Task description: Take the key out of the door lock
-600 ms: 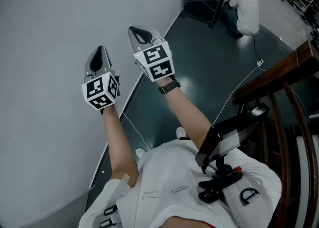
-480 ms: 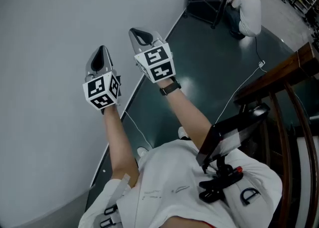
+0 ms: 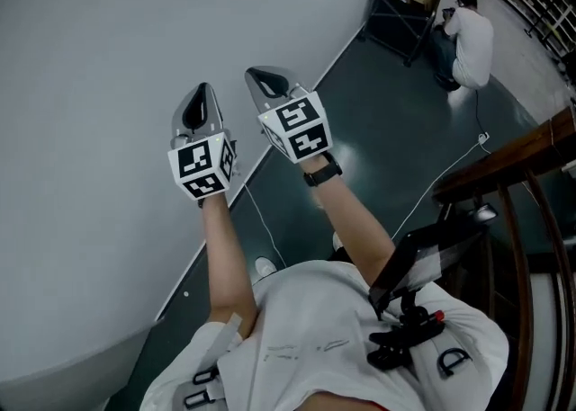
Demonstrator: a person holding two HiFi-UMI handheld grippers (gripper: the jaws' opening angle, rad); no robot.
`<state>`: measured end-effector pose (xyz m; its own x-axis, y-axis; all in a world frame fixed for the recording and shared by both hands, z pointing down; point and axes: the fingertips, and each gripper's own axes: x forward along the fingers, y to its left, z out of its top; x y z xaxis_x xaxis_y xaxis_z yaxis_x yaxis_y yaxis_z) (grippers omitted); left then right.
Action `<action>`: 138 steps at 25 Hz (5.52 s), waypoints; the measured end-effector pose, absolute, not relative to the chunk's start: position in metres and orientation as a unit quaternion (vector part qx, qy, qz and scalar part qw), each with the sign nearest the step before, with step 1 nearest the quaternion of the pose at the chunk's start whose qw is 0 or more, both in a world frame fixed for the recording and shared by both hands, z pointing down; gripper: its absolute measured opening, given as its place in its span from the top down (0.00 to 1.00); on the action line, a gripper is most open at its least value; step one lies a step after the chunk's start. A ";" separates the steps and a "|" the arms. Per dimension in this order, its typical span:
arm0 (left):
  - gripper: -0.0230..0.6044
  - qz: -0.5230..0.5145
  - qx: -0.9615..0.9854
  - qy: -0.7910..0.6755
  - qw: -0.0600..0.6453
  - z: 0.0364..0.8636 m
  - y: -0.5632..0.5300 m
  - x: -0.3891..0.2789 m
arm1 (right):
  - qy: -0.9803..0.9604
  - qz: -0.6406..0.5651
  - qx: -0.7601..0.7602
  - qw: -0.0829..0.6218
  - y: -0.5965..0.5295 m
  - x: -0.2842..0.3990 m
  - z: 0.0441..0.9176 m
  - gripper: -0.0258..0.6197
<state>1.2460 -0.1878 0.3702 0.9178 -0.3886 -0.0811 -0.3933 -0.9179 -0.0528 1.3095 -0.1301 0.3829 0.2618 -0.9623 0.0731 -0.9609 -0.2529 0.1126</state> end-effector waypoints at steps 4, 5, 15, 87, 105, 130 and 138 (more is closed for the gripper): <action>0.96 0.026 -0.970 0.239 0.044 0.373 -0.192 1.192 | -0.631 -0.006 0.775 0.033 -0.138 1.262 0.375 0.96; 0.96 0.025 -0.967 0.249 0.044 0.372 -0.195 1.176 | -0.636 -0.014 0.771 0.023 -0.140 1.248 0.370 0.96; 0.96 0.004 -0.881 0.469 0.054 0.367 -0.261 1.002 | -0.790 -0.047 0.611 0.003 -0.242 1.097 0.359 0.96; 0.96 -0.028 -0.173 0.984 0.027 0.447 0.143 -0.177 | -0.943 0.031 -0.329 -0.031 0.069 -0.176 0.435 0.96; 0.96 0.088 -0.228 0.966 0.084 0.394 0.278 -0.488 | -0.963 0.006 -0.265 -0.058 0.165 -0.490 0.380 0.96; 0.96 0.013 -0.319 0.947 0.033 0.443 0.183 -0.885 | -0.963 0.045 -0.262 -0.048 0.097 -0.873 0.438 0.96; 0.96 0.043 -0.509 0.859 0.032 0.458 0.027 -1.002 | -0.994 0.030 -0.099 -0.038 -0.034 -0.963 0.455 0.96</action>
<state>-1.0025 0.0275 0.4577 -0.4806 -0.8715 -0.0980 -0.8769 0.4790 0.0407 -0.9635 -0.0341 0.4547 -0.9777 0.1936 -0.0810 0.1982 0.9787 -0.0529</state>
